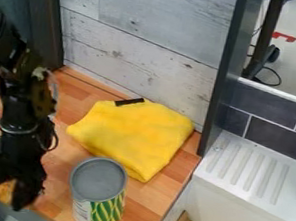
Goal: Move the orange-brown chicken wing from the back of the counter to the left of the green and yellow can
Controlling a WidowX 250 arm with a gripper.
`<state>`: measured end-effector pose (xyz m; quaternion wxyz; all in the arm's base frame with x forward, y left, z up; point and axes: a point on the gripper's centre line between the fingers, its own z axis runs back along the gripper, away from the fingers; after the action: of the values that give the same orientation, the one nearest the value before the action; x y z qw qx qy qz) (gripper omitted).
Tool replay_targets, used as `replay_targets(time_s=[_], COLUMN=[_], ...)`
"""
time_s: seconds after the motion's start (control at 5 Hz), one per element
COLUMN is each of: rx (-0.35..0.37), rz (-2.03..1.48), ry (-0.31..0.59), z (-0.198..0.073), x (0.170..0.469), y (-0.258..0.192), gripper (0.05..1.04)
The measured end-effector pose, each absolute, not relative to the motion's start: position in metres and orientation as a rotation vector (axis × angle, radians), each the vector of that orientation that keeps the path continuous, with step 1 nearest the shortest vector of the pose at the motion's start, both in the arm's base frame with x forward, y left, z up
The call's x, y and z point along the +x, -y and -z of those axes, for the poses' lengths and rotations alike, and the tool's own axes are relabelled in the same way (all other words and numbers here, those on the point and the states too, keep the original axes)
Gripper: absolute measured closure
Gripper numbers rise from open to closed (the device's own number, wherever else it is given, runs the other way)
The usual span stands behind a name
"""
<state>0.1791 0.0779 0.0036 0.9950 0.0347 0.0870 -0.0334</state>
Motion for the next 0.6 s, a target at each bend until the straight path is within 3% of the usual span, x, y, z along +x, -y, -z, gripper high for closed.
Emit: replay_targets(time_s=[0.2,0.6], rx=[0.005,0.026], rz=[0.110,0.095], ry=[-0.109,0.004], z=[-0.029,-0.080], x=[0.202,0.229], y=[-0.096,-0.105], gripper=[0.078,0.083])
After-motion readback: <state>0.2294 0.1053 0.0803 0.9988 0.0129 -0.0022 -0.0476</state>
